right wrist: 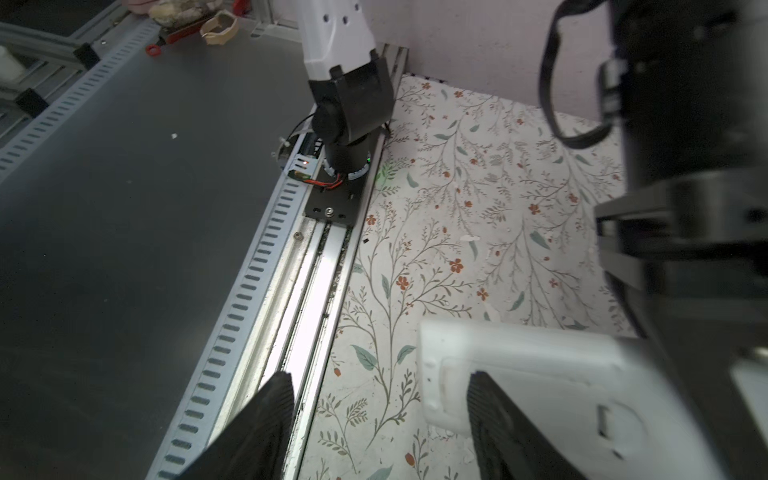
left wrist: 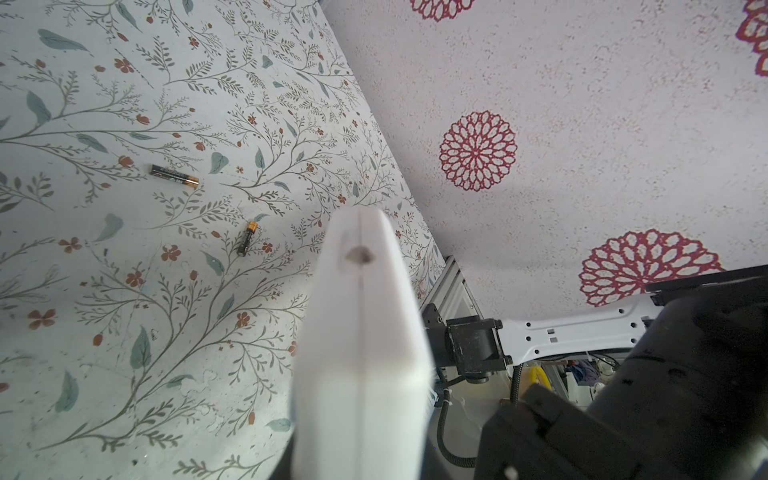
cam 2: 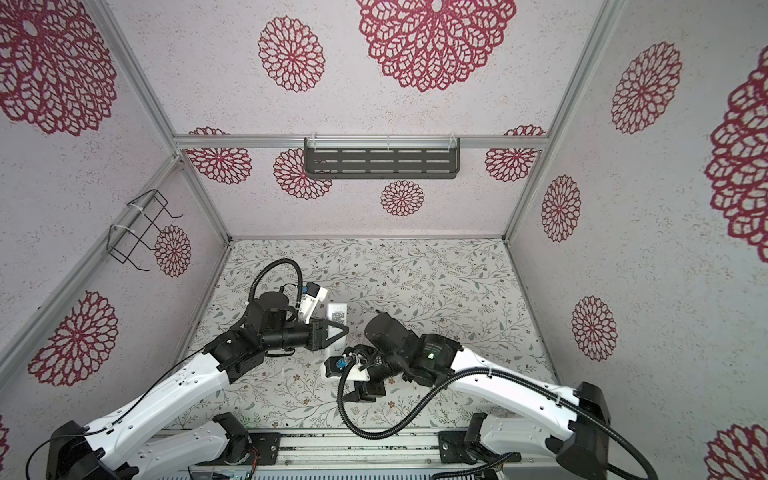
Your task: Load the batteries into the remote control
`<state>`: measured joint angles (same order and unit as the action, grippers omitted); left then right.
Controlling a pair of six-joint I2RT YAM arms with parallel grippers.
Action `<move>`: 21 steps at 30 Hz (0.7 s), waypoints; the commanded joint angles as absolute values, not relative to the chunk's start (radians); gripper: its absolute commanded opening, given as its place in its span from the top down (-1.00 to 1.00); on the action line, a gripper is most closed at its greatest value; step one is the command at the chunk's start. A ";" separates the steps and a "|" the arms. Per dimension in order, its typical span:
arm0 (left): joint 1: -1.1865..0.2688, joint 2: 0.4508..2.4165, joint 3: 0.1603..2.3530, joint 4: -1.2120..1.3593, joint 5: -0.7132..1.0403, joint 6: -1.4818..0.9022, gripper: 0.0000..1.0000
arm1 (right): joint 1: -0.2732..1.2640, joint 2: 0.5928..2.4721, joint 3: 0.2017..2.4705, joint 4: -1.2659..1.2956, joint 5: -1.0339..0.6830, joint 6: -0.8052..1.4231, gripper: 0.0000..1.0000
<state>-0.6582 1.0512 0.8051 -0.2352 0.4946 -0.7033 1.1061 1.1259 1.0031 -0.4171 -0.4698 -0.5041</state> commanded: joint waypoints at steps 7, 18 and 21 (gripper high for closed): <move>-0.657 1.000 0.794 -0.173 0.477 -0.709 0.98 | 1.097 1.095 0.961 -0.271 -0.287 -0.498 -0.70; -0.654 1.017 0.788 -0.182 0.458 -0.700 0.98 | 1.092 1.099 0.900 -0.180 -0.264 -0.475 -0.81; -0.651 1.023 0.790 -0.184 0.450 -0.698 0.98 | 1.082 1.103 0.899 -0.192 -0.259 -0.484 -0.80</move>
